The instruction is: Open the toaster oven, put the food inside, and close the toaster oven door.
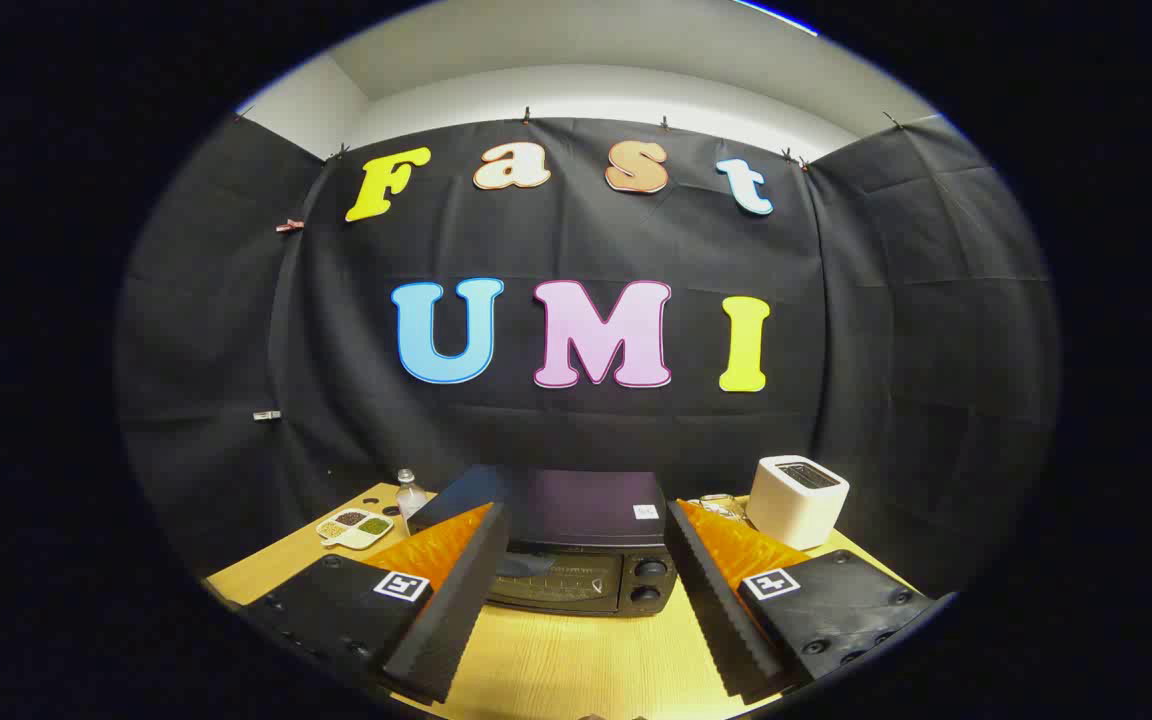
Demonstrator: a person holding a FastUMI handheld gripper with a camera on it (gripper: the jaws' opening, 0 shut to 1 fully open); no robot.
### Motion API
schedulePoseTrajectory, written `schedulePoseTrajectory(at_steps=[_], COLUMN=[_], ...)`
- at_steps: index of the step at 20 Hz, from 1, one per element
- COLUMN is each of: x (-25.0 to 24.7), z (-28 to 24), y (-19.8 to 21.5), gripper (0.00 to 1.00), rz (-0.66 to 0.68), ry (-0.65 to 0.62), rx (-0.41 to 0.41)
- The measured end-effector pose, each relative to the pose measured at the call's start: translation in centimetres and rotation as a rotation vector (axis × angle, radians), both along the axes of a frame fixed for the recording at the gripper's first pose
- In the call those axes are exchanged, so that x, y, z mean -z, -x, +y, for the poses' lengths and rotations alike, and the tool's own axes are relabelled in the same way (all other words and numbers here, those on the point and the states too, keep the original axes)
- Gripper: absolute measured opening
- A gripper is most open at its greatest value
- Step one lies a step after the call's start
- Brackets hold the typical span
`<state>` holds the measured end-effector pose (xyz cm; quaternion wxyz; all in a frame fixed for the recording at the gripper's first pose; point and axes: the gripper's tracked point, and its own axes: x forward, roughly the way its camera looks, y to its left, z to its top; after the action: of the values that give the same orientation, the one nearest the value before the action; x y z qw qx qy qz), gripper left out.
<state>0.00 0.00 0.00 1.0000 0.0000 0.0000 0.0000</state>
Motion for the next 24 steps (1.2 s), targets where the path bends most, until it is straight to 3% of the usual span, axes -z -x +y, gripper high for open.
schedulePoseTrajectory(at_steps=[24], x=[2.2], z=[1.6], y=[-2.3], gripper=[0.97], rz=[0.054], ry=[0.023], rx=[-0.029])
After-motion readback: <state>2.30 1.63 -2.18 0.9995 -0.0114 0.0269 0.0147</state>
